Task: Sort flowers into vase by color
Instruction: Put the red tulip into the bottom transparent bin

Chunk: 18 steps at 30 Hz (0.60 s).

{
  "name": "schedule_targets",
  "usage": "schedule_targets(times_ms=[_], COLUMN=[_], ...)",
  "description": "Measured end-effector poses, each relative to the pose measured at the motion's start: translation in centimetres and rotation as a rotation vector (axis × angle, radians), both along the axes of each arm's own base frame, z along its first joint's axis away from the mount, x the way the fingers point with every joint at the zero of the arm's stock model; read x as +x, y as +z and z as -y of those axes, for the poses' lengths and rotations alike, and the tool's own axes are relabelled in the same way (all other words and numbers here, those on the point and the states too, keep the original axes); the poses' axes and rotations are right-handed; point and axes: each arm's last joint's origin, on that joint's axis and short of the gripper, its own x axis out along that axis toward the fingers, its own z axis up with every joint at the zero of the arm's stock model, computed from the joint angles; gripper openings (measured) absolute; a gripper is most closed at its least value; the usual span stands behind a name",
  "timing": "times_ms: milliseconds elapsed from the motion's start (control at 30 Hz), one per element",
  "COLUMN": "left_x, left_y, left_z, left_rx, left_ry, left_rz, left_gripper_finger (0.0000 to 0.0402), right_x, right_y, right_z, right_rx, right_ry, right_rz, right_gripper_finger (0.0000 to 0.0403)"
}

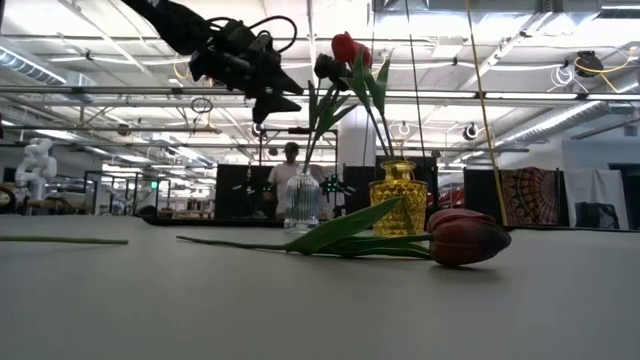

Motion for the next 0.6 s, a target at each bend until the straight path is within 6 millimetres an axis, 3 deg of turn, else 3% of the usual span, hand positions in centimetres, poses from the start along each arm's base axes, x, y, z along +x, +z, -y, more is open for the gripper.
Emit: schedule_targets(times_ms=[167,367,600], left_x=[-1.0,-3.1,-5.9], left_y=[0.7,3.1,6.6], left_z=[0.8,2.8,5.7], left_rx=[-0.017,0.011,0.071], left_ry=[-0.005,-0.006,0.006], left_rz=[-0.034,-0.038,0.014], left_gripper_finger=[0.0210,0.0210,0.0210], right_x=[-0.1,-0.6,-3.3], right_y=[-0.5,-0.8,-0.1], right_z=[0.1,0.3,1.3], right_rx=[-0.017,-0.040,-0.056], right_ry=[-0.002,-0.002,-0.002], right_rz=[-0.054,-0.107,-0.168], right_gripper_finger=[0.0137,0.0137,0.0137])
